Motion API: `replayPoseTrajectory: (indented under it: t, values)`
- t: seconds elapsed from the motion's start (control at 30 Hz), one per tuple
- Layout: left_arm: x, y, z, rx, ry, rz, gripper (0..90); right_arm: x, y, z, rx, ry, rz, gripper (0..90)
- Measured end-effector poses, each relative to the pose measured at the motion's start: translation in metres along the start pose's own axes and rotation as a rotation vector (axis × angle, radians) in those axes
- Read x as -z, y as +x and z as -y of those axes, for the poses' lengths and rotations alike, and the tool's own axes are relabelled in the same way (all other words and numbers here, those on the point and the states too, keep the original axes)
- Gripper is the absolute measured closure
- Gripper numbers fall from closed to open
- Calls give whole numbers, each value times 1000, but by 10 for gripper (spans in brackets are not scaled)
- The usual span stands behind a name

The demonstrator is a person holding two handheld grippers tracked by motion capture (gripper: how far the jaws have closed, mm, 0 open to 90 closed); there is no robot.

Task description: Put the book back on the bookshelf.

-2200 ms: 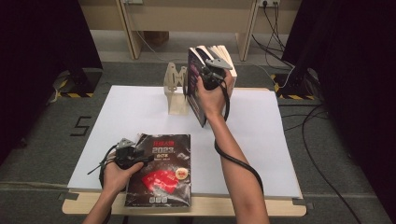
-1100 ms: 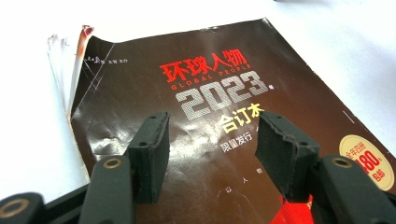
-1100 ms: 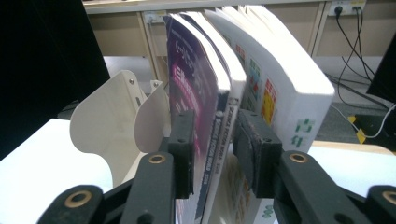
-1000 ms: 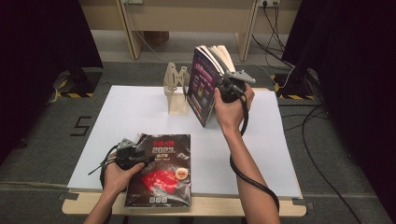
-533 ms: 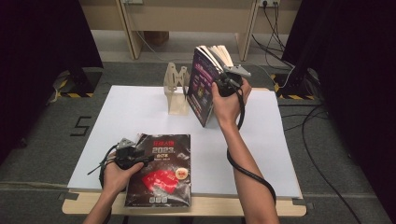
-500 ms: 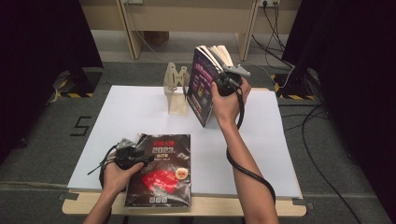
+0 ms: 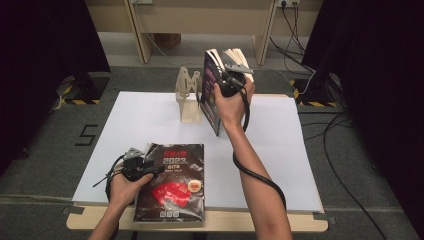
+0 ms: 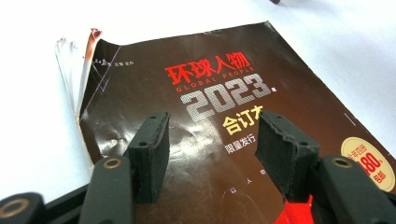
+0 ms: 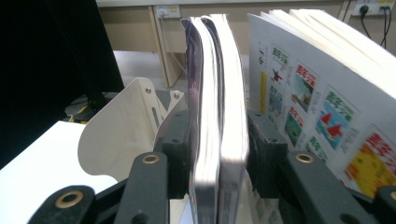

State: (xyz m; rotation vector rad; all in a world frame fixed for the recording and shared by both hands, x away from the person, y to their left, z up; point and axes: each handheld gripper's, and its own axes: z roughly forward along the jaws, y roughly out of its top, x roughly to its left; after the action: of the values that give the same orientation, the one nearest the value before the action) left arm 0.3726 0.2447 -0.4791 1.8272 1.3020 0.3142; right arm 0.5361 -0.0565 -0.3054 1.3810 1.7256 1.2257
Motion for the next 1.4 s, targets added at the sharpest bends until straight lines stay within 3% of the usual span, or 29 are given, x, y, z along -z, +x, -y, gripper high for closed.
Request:
replayPoseTrajectory:
  t: [0.67, 0.97, 1.07, 1.2, 1.3, 1.4]
  values:
    - [-4, 0, 2, 0, 12, 1, 437, -24, 3, -11, -9, 93, 10, 660]
    - [-3, 1, 2, -3, 15, 4, 437, -30, 6, -15, 28, 131, 43, 740]
    - [-3, 1, 2, -4, 16, 2, 437, -30, 5, -16, 13, 145, 49, 755]
    - [-3, 1, 2, -3, 15, 4, 437, -30, 5, -15, 8, 132, 59, 766]
    - [-4, 1, 2, 3, 8, 3, 438, -29, 7, -9, 21, 83, 81, 769]
    - [-3, 2, 3, 5, 10, -1, 437, -26, 9, -6, 11, 55, 72, 771]
